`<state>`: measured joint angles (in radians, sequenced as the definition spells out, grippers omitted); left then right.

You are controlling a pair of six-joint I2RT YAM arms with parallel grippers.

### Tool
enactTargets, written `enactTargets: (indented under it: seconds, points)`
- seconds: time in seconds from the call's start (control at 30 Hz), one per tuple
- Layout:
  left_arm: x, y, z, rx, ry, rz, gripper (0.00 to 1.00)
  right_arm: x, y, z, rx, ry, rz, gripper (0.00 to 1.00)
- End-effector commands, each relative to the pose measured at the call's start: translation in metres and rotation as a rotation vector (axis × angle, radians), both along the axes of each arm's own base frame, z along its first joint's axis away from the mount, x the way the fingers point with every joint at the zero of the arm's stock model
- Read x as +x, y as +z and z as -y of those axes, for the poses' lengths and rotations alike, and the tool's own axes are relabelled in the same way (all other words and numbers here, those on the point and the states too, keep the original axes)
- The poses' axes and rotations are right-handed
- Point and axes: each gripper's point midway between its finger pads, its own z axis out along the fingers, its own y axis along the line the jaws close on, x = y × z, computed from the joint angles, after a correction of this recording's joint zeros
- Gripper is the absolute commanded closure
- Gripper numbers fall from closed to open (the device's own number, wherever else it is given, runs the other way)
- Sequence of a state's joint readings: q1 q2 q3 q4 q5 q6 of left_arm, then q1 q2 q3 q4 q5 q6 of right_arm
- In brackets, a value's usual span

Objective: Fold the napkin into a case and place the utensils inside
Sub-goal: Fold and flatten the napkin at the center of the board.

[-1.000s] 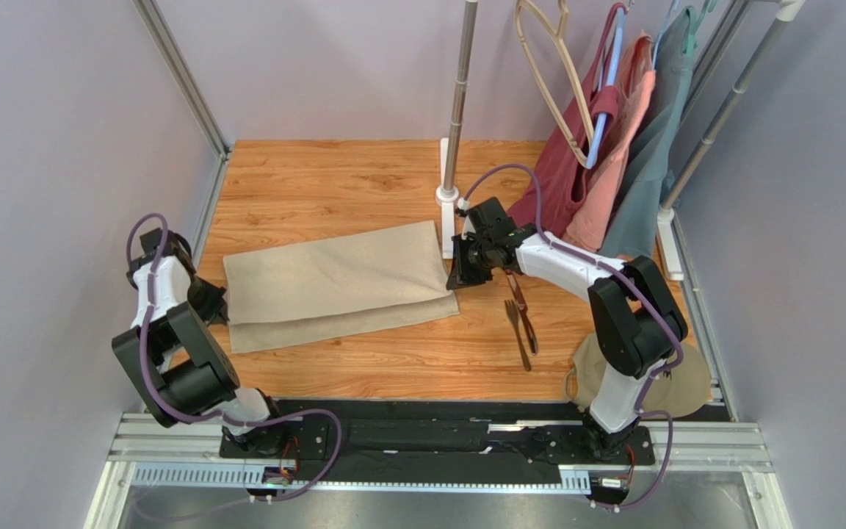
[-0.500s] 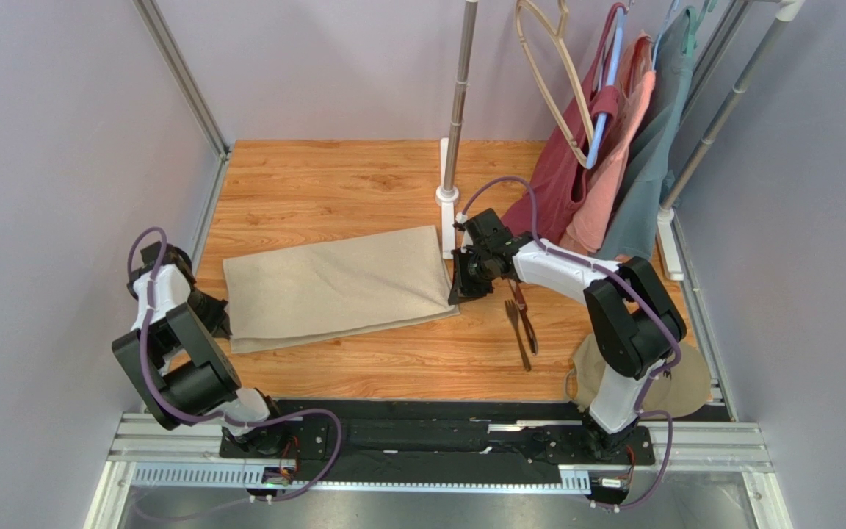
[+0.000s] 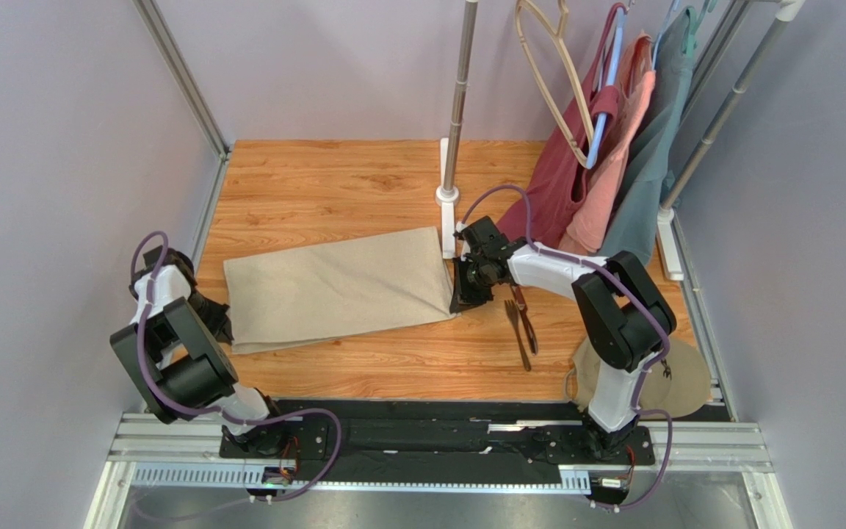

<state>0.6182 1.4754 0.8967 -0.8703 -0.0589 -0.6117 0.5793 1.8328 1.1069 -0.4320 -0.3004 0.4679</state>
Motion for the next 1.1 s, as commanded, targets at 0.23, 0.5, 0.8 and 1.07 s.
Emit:
enactTargets:
  seconds: [0.23,0.5,0.8,1.07]
  points:
    - [-0.001,-0.003,-0.006,0.013,0.005,-0.005,1.0,0.013,0.011,0.001,-0.012,-0.021,0.067,1.0]
    - [-0.003,-0.008,-0.004,-0.002,0.006,-0.026,1.0,0.023,0.031,0.0,-0.006,-0.026,0.115,1.0]
    - [-0.002,-0.013,-0.008,0.01,0.004,-0.041,1.0,0.029,0.013,-0.003,-0.022,-0.029,0.096,1.0]
    - [0.001,-0.02,-0.004,-0.017,-0.007,-0.026,1.0,0.026,0.002,-0.002,-0.028,-0.022,0.077,1.0]
